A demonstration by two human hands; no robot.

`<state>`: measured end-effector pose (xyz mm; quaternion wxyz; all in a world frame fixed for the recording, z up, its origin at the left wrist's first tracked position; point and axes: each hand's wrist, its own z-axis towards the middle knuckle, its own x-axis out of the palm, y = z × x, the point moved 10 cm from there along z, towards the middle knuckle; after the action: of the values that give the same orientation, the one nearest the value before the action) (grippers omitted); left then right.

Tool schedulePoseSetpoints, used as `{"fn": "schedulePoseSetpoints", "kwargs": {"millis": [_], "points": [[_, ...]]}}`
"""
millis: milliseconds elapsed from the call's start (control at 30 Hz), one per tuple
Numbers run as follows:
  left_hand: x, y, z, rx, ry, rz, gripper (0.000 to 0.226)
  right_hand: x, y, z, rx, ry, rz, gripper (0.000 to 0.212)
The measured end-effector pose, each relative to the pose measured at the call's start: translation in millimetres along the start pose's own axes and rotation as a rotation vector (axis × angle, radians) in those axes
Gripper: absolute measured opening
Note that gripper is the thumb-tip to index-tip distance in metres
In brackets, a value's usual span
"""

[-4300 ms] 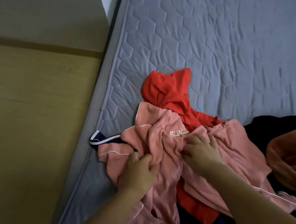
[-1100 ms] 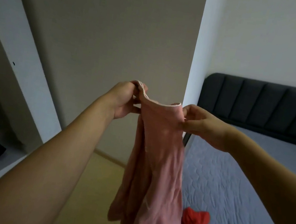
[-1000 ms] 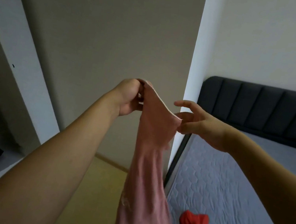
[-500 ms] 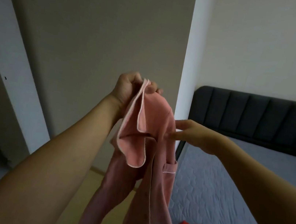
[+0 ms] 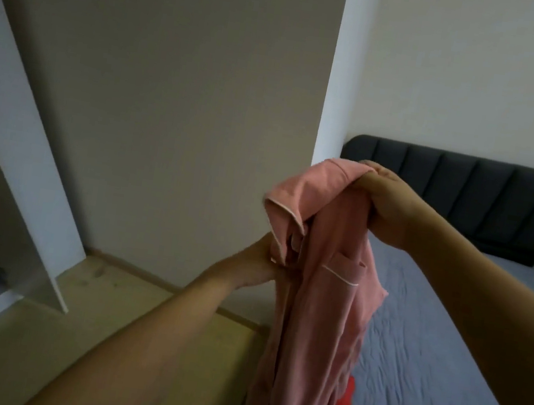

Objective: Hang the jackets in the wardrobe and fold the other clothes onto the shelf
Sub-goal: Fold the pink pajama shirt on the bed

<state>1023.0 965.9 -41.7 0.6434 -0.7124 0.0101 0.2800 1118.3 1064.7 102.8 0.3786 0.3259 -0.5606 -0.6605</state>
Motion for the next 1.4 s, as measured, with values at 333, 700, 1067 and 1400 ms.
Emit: {"fn": "schedulePoseSetpoints", "kwargs": {"millis": [333,700,1067,1400], "points": [[-39.2,-18.6,7.0,0.067,-0.382,-0.313,0.034,-97.0,-63.3,-53.8,0.344,-0.052,-0.396,0.017],[56.8,-84.3,16.9,0.164,-0.158,0.230,0.026,-112.5,-137.4,-171.3,0.903,0.336,-0.053,0.046],[201.1,45.6,208.8,-0.180,0.070,0.638,0.033,-284.7,-284.2,-163.0,1.036,-0.036,-0.194,0.034],[448.9,367.8,252.5,-0.376,0.181,1.020,0.053,-434.3,-636.4,-222.4,0.882,-0.380,-0.579,0.042]]}}
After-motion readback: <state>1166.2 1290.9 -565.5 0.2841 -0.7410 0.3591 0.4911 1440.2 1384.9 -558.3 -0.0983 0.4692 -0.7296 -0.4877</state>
